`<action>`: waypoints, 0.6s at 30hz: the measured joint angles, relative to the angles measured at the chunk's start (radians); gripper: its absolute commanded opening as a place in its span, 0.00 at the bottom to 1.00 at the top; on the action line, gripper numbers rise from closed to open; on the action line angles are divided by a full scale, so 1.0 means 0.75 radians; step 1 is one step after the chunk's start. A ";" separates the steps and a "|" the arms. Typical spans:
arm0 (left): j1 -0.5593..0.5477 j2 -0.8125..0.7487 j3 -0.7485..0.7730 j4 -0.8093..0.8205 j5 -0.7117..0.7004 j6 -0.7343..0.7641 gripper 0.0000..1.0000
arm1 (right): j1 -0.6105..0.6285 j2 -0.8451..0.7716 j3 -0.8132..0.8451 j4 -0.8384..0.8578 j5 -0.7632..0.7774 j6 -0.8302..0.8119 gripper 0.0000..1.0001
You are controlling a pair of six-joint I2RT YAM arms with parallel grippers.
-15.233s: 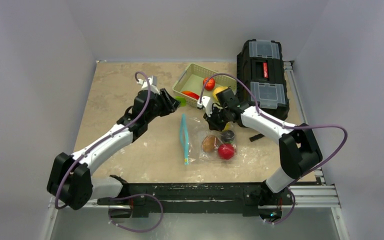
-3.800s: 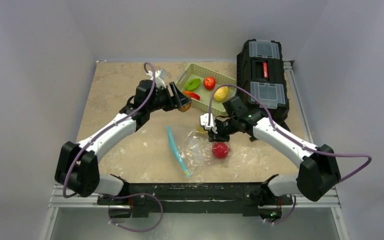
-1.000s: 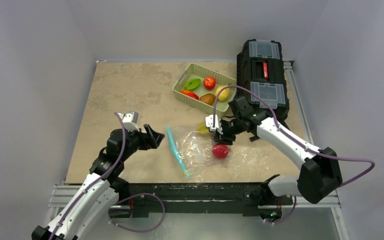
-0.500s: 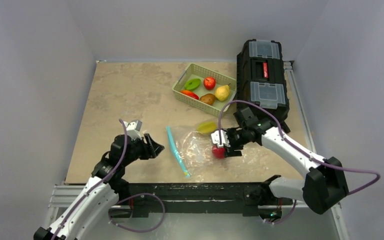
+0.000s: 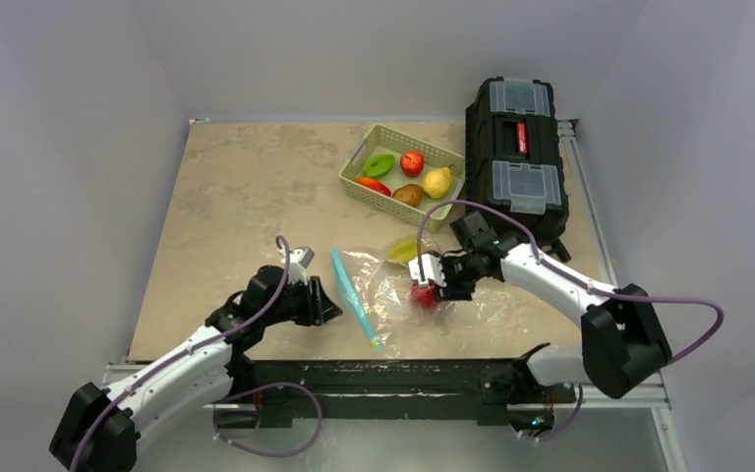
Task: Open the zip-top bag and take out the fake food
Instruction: Pick up the fake fruit from the zipper food storage bag.
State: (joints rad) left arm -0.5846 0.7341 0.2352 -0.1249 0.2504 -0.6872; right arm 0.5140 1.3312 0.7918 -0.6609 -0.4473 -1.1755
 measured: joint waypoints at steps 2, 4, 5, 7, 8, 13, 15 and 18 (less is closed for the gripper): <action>-0.034 0.017 0.001 0.027 -0.001 -0.003 0.38 | 0.011 0.020 0.000 0.007 0.015 0.008 0.35; -0.045 0.015 0.001 0.044 -0.005 -0.006 0.38 | 0.029 0.043 0.000 0.016 0.022 0.015 0.26; -0.045 0.009 0.001 0.046 -0.006 -0.007 0.38 | 0.038 0.052 0.000 0.020 0.025 0.017 0.20; -0.045 -0.013 0.001 0.044 -0.013 -0.009 0.38 | 0.062 0.079 0.000 0.030 0.031 0.031 0.05; -0.045 -0.030 0.001 0.043 -0.017 -0.009 0.39 | 0.072 0.092 0.001 0.034 0.035 0.036 0.00; -0.050 -0.078 0.001 0.076 -0.017 -0.009 0.41 | 0.129 0.156 0.004 0.050 0.048 0.096 0.00; -0.051 -0.048 0.000 0.130 -0.008 -0.012 0.41 | 0.138 0.170 0.015 0.049 0.040 0.116 0.03; -0.051 0.037 -0.002 0.233 0.011 -0.014 0.40 | 0.141 0.178 0.034 0.050 0.011 0.145 0.14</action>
State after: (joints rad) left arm -0.6231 0.7616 0.2337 0.0498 0.2588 -0.6979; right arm 0.6201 1.4643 0.8169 -0.6231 -0.4393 -1.0668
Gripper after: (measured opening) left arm 0.406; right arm 0.044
